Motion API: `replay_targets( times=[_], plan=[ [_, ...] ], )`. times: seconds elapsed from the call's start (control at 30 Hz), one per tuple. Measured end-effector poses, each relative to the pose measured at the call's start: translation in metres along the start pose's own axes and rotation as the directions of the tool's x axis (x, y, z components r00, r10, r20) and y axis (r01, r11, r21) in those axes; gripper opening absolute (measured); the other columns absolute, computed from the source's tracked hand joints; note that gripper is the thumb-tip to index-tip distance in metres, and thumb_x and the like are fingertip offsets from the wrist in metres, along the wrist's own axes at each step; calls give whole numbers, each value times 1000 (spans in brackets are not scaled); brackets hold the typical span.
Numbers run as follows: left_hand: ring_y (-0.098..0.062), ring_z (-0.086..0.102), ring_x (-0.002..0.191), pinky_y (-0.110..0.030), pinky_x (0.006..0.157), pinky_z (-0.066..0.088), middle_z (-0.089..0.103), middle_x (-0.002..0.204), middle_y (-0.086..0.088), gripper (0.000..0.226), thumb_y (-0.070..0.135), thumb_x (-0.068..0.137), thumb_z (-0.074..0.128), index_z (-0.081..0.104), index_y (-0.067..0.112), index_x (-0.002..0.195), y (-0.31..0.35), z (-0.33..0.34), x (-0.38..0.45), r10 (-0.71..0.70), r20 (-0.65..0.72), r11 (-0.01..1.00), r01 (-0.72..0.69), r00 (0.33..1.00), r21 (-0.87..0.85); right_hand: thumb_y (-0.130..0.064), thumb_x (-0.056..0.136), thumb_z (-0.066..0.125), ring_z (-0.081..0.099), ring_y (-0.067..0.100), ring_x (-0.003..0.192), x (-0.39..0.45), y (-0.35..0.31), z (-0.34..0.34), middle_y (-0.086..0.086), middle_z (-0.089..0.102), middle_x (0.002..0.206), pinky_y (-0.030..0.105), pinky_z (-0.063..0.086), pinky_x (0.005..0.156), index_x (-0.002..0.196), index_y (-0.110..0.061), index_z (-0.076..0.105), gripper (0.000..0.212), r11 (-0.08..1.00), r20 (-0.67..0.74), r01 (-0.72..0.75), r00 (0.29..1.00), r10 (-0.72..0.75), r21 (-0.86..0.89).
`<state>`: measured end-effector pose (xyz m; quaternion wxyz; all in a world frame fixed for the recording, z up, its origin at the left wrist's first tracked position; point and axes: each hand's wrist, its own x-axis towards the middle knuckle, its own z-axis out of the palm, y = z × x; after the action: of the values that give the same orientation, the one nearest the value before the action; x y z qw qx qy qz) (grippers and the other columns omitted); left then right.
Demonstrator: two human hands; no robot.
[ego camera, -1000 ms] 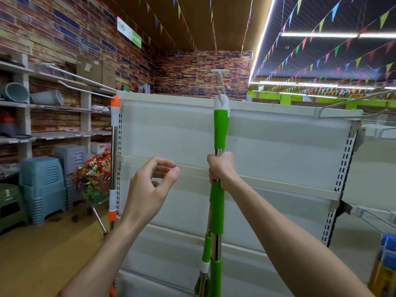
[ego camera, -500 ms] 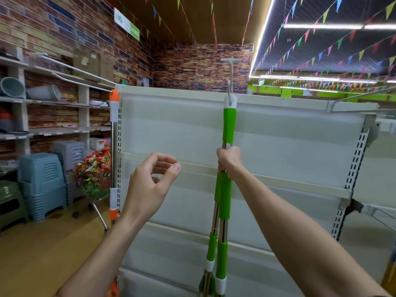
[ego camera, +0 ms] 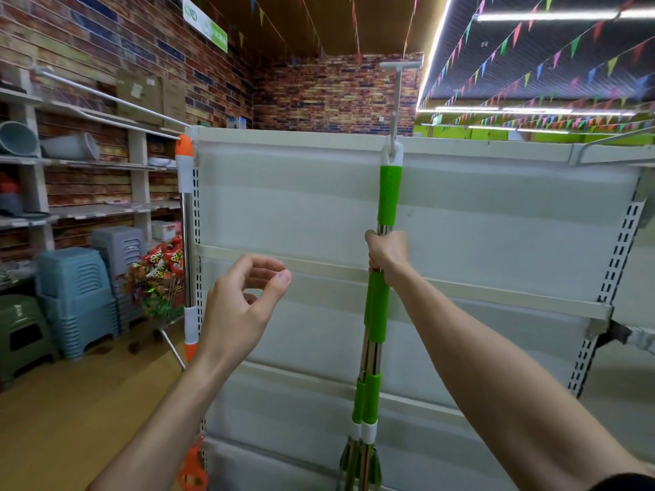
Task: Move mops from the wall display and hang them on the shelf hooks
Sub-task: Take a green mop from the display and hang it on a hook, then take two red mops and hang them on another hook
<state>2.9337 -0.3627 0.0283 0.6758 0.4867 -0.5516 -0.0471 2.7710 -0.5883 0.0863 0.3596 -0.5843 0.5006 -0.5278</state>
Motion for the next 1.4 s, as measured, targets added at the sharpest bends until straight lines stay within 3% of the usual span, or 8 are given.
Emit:
replay_targets(
  times=[0.17,0.33,0.4,0.5,0.73,1.0,1.23,1.4],
  plan=[
    [-1,69,84,-28,71,53,75,90,20,18,42,87,69,71,26,96,-2,2,2,-2,12,1000,2,1000,-16,-27,88,63,64,29,59,-12,3,-10,9,60,57,45,59,70,68,-12,56,26,993,15,78,997,-77,-90],
    [-3,70,82,-29,72,54,75,82,16,13,42,87,70,71,30,91,-1,17,-1,1,40,998,2,999,-67,-28,90,63,57,23,59,-37,4,-37,9,62,64,32,41,60,63,-12,64,32,935,34,192,981,-190,-300],
    [-3,70,82,-31,74,56,75,83,13,13,44,87,70,70,32,91,0,26,-5,1,71,997,5,997,-82,-29,90,63,46,21,53,-52,5,-53,6,51,55,34,33,55,50,-15,52,43,904,27,221,973,-228,-365],
    [-5,70,84,-32,75,55,75,84,17,19,53,84,69,70,35,91,1,44,-16,-8,133,993,24,991,-120,-34,91,62,48,21,59,-82,8,-82,9,52,64,37,42,57,62,-16,52,35,891,49,224,973,-223,-394],
    [-17,72,88,-37,79,57,75,92,2,20,49,84,69,70,31,94,2,112,-71,-67,328,962,149,942,-229,-37,90,65,69,22,80,-157,53,-163,3,74,83,47,59,82,82,-23,63,17,937,-6,88,995,-96,-337],
    [-16,73,86,-29,76,52,76,91,6,21,52,83,69,69,34,93,39,197,-178,-57,574,929,255,817,-270,-53,80,65,74,20,83,-266,113,-279,3,78,87,46,61,80,88,-22,67,32,933,-186,-99,982,35,-345],
    [-18,72,87,-35,77,53,75,92,2,15,44,86,70,70,31,93,117,264,-278,1,705,906,298,710,-302,-61,70,61,75,23,87,-378,155,-405,1,77,85,53,61,86,84,-24,69,40,934,-364,-243,921,137,-263],
    [-20,73,91,-35,78,56,76,96,-1,13,40,89,71,69,29,96,190,312,-347,88,774,897,289,627,-336,-46,90,66,73,21,91,-456,175,-498,2,76,93,49,61,87,98,-19,71,29,918,-480,-327,857,188,-225]
  ],
)
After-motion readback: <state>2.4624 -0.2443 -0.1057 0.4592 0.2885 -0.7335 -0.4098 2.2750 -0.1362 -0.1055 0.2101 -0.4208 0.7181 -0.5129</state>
